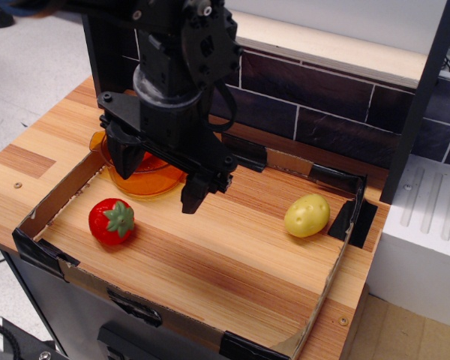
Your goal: Take carrot out of pot
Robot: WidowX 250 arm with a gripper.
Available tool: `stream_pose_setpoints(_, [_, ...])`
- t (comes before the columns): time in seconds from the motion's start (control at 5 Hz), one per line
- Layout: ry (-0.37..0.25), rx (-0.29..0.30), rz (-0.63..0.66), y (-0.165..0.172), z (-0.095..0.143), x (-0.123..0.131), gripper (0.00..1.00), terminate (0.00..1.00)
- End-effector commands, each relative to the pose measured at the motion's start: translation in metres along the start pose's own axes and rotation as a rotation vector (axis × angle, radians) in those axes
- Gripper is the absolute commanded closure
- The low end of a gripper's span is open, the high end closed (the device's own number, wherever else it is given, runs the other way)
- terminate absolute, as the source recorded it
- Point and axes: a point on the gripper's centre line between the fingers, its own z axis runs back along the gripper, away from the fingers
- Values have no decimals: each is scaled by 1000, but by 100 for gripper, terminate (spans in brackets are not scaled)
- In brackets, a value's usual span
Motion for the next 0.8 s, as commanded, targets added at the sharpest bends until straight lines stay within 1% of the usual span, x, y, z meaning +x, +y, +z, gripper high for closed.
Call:
stream_pose_setpoints(0.0, [0, 0, 0, 0, 0, 0, 0, 0])
stream_pose_setpoints(0.2, [-119, -34, 41, 30, 12, 24, 0, 0])
stream_pose_setpoints(0.4, [-147, -64, 83, 59, 20, 47, 0, 0])
stream_pose_setpoints(0.6, [-150, -90, 126, 88, 7, 67, 0, 0])
